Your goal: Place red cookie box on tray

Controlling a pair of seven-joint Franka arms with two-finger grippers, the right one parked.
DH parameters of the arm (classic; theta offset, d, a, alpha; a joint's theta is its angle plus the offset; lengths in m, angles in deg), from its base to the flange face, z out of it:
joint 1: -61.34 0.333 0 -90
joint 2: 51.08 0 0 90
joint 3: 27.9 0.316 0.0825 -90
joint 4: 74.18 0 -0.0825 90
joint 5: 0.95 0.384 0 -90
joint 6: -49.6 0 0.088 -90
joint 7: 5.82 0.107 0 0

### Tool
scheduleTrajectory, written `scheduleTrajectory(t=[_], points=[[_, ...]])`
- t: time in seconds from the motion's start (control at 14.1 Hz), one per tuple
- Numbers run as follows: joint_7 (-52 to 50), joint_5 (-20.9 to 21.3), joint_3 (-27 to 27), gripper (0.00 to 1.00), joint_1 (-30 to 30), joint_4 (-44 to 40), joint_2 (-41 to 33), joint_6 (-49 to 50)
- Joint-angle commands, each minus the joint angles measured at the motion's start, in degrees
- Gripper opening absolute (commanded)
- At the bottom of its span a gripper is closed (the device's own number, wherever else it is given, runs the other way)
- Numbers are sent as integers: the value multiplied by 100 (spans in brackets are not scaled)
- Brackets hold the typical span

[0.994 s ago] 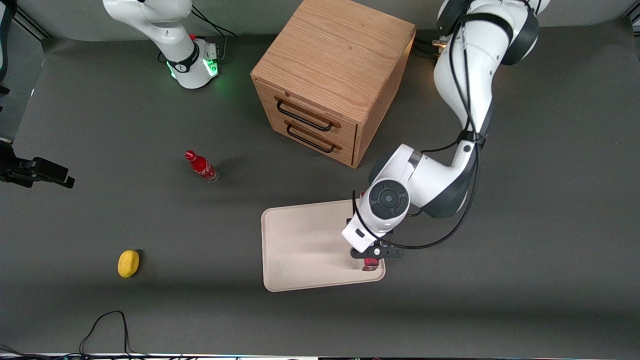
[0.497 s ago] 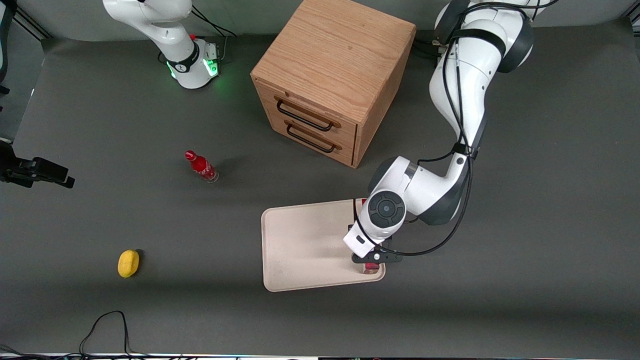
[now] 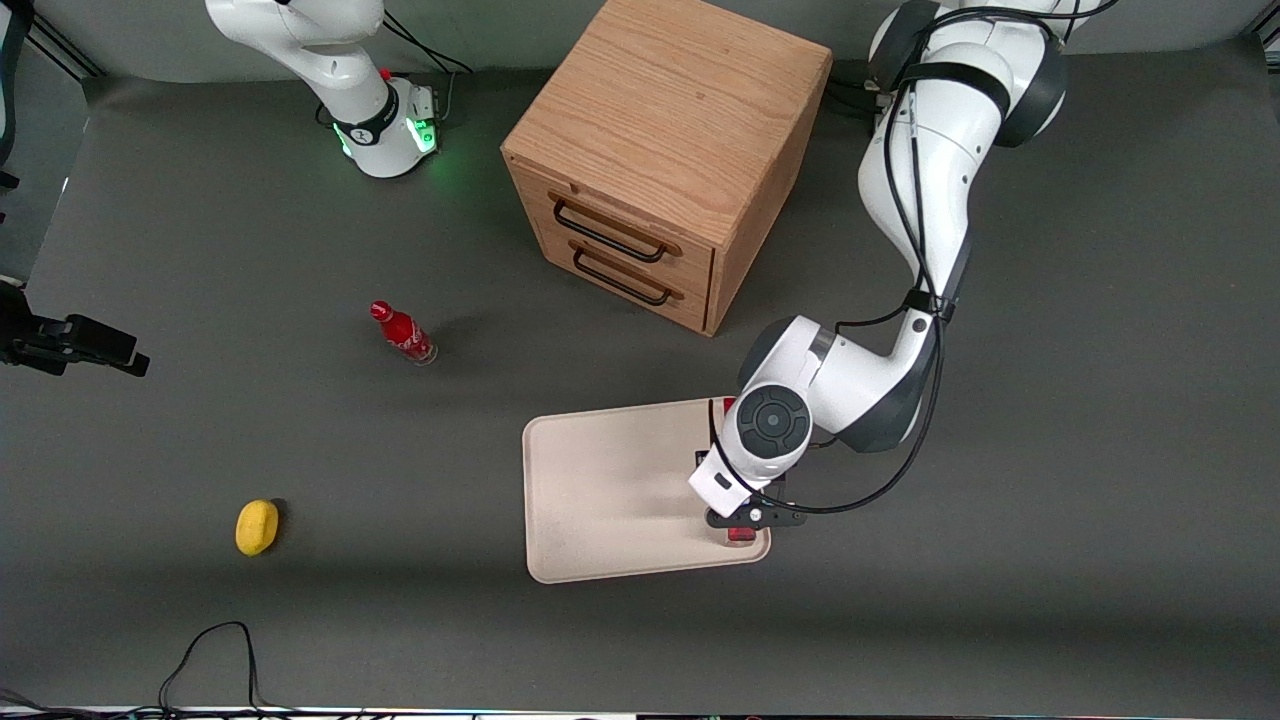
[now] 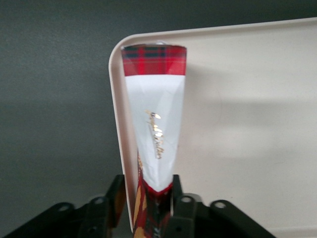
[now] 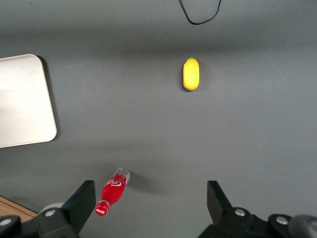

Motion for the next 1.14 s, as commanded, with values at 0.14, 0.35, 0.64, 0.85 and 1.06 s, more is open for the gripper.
scheduleTrajectory(t=[0.14,0.35,0.64,0.85,1.06], points=[[-70,82,38,100,5,17,-803,1065],[0,38,12,100,-4,69,-1777,2066],[44,108,29,100,31,506,-2930,2632],[717,117,64,100,503,2155,-4229,2256],[1562,73,55,100,1374,3170,-5049,1868]])
